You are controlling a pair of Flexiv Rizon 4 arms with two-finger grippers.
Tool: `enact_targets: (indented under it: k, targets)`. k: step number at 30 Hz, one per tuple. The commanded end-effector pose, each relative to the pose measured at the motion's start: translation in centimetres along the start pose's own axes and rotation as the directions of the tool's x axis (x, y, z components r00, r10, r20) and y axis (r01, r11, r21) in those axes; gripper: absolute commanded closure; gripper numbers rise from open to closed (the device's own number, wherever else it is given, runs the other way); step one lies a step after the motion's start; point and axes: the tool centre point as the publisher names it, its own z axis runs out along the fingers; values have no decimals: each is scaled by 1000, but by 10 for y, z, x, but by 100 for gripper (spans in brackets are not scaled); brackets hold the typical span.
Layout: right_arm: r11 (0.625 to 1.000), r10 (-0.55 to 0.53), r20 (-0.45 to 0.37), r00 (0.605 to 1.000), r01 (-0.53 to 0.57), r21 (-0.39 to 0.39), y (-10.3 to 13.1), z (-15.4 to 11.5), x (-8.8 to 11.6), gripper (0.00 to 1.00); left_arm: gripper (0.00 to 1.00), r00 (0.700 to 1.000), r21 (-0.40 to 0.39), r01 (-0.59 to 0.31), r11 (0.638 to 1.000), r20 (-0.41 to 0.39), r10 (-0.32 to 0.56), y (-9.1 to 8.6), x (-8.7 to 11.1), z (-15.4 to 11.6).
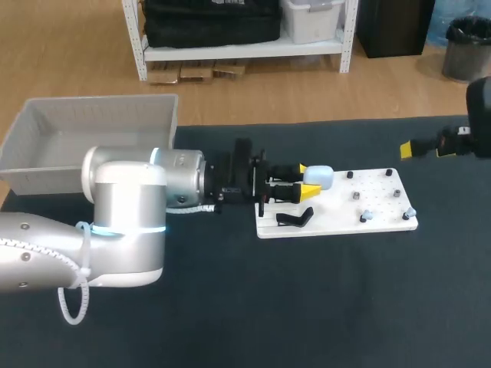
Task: Pick up each earbud case from the left stands, insert the matching earbuds, close the lid, and place the case in the box.
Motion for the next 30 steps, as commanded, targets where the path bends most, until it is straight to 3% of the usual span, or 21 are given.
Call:
enact_targets:
  k: [1, 15, 30]
  targets:
    - [999, -28, -1, 1000, 28, -20, 14, -15, 12, 0, 100, 1000, 13, 6, 1000, 10, -6, 5, 4, 4]
    - [990, -132, -48, 990, 129, -51, 69, -11, 47, 0, 100, 999, 21, 47, 999, 2, -47, 7, 6, 7]
    - [990, -125, -89, 988, 118, -80, 117, -1, 54, 0, 100, 999, 22, 53, 998, -3, -53, 6, 9, 6]
